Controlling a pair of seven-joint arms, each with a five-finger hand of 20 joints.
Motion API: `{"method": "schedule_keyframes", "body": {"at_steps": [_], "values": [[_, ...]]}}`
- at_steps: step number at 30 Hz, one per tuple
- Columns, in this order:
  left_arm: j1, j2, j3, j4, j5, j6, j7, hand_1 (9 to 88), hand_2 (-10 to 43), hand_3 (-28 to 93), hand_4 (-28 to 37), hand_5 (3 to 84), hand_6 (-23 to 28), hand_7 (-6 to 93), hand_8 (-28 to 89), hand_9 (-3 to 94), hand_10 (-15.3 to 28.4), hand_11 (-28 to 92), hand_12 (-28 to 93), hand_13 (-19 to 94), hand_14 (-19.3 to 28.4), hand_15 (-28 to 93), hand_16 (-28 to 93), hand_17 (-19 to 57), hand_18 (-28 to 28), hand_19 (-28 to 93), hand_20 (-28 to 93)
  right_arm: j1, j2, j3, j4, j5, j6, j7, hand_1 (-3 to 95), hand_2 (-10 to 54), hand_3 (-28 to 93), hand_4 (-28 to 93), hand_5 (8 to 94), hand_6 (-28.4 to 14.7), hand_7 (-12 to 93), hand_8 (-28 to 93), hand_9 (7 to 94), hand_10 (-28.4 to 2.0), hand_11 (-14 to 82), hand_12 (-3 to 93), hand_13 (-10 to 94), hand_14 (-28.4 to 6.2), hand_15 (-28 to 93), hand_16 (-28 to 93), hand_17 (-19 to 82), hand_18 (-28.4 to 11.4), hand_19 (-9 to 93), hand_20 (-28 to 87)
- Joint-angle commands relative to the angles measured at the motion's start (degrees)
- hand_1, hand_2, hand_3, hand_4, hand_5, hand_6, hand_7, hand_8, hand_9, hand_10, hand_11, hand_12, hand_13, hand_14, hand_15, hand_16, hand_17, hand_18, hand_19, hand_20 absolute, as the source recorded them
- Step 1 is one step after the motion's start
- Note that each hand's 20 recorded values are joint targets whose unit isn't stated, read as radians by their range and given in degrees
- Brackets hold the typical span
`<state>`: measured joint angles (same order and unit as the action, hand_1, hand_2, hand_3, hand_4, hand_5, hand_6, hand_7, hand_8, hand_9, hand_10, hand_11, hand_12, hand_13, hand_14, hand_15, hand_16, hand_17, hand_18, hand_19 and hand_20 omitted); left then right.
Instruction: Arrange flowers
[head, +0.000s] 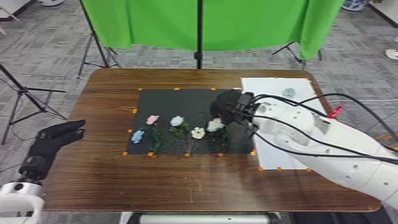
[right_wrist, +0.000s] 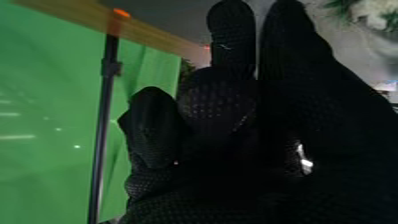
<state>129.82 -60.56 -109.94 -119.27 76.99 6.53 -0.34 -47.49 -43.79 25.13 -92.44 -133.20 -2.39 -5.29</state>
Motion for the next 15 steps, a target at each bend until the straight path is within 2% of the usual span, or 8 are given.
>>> {"method": "schedule_keyframes", "body": {"at_steps": [1, 7, 15], "values": [[0.54, -0.27, -0.10, 0.23, -0.06, -0.55, -0.36, 40.0, 6.9, 65, -15.9, 48.0, 4.8, 13.5, -7, 45.0, 13.4, 23, 12, 39, 17.2, 24, -1, 13.4, 12.9, 16, 23, -0.34, 0.16, 2.03, -0.73, -0.39, -1.39, 1.42, 50.8, -9.5, 62, -21, 64.2, 4.4, 32, 1, 73.5, -7.8, 17.4, 47.5, 79, -1.9, 66, 37, 53, -12.5, 93, 54], [0.83, -0.52, -0.27, 0.12, -0.01, -0.45, -0.09, 40.1, 6.8, 65, -15.8, 48.0, 4.9, 13.5, -7, 45.0, 13.4, 23, 12, 39, 17.2, 24, -1, 13.4, 12.9, 16, 23, -0.34, 0.20, 3.27, -0.68, -0.60, -1.74, 2.23, 48.9, -9.5, 63, -21, 63.2, 4.2, 31, 1, 71.9, -8.1, 20.2, 45.2, 79, -2.1, 66, 37, 52, -12.7, 93, 54], [0.79, -0.55, -0.35, 0.15, 0.01, -0.63, -0.07, 40.3, 6.7, 65, -15.5, 48.1, 4.9, 13.4, -7, 45.0, 13.4, 23, 12, 39, 17.2, 24, -1, 13.4, 12.9, 16, 23, -0.92, 0.27, 5.59, -2.08, 0.43, -5.24, 2.79, 44.1, -9.5, 68, -21, 61.6, 4.2, 28, 0, 68.2, -9.2, 26.2, 38.9, 79, -2.6, 66, 37, 52, -13.3, 93, 54]]}}
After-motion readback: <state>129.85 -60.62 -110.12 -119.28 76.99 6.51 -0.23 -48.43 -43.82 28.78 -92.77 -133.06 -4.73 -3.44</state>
